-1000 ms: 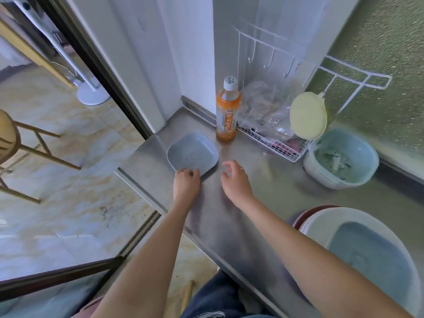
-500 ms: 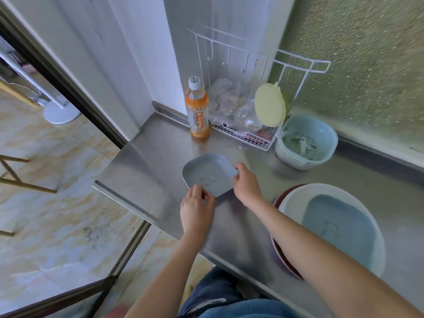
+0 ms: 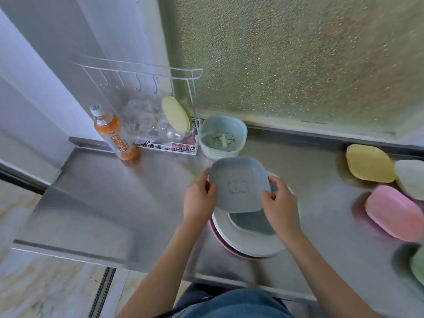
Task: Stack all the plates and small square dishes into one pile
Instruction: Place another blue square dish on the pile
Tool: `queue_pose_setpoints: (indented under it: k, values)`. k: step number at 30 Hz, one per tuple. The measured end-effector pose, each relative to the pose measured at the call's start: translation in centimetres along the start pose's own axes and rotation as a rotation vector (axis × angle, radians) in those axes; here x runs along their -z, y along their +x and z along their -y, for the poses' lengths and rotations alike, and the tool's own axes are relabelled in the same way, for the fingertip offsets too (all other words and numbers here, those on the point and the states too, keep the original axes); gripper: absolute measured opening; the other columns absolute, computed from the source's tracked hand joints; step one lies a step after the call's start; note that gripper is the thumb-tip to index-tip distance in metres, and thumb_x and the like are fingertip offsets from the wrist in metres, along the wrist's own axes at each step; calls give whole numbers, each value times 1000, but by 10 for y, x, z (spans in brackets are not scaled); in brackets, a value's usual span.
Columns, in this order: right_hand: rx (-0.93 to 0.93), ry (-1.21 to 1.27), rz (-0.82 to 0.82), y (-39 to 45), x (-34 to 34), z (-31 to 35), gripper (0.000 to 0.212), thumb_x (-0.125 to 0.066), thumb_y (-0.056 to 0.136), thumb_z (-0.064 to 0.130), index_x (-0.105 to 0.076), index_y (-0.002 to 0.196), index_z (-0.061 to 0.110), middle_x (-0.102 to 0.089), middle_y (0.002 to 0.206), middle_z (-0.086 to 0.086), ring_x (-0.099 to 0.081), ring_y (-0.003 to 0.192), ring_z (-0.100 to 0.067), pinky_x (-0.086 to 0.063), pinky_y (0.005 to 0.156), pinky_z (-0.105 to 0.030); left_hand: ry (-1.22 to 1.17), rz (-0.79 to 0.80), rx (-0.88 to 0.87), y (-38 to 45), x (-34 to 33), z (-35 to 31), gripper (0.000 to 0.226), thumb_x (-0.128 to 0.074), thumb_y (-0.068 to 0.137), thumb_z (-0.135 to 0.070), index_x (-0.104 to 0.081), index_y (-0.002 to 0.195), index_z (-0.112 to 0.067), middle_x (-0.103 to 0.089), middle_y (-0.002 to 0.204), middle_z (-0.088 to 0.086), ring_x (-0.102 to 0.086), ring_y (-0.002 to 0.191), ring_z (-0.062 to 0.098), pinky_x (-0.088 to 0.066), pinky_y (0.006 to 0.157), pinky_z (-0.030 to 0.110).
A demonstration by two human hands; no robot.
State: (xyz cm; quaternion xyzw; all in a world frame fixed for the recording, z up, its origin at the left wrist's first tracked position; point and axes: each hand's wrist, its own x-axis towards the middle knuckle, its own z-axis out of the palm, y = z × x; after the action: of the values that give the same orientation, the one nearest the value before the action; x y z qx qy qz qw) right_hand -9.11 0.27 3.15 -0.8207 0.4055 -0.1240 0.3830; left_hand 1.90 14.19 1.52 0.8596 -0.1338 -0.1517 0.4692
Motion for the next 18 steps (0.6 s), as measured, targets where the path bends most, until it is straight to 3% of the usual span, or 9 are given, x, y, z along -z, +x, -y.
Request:
queue_pose_setpoints:
  k: [3, 6, 10, 13, 15, 18]
  values:
    - [-33, -116, 1, -8, 13, -32, 45, -46, 92, 17, -42, 135, 25, -66, 87, -6, -59, 70, -24, -41, 60, -30, 111, 104, -56, -6, -20, -8, 42, -44, 92, -18, -50, 131, -31, -45, 55, -2, -44, 51, 14, -35, 49, 27]
    - [-47, -234, 42, -17, 21, -49, 52, -42, 94, 22, -27, 143, 32, -66, 90, -8, -61, 76, -28, -45, 62, -34, 197, 155, -69, -10, -33, -8, 46, -45, 89, -17, -49, 132, -35, -48, 61, -4, -47, 57, 15, -32, 48, 25]
    - [-62, -406, 95, -20, 23, -54, 59, -36, 96, 26, -8, 148, 33, -66, 93, -7, -60, 76, -25, -45, 65, -33, 327, 181, -66, -16, -45, -4, 47, -42, 92, -20, -42, 138, -27, -59, 114, 6, -57, 98, 27, -47, 74, 33]
    - [-20, -516, 87, -18, 22, -59, 61, -32, 98, 32, 3, 148, 33, -64, 87, -4, -55, 67, -17, -48, 63, -31, 388, 163, -76, -17, -50, -3, 46, -40, 93, -20, -40, 139, -25, -53, 120, 7, -54, 106, 30, -49, 80, 40]
    - [2, -516, 85, -20, 21, -63, 60, -31, 99, 34, 4, 148, 34, -64, 87, -4, -60, 69, -18, -53, 65, -32, 397, 172, -76, -17, -50, -4, 45, -40, 94, -20, -40, 139, -24, -50, 114, 8, -51, 108, 30, -48, 80, 40]
    - [9, -389, 9, -21, 24, -71, 53, -32, 98, 38, -10, 147, 35, -66, 98, -1, -63, 77, -17, -55, 66, -32, 398, 112, -89, -18, -48, 4, 45, -34, 97, -28, -37, 142, -26, -47, 118, 10, -40, 116, 32, -37, 97, 41]
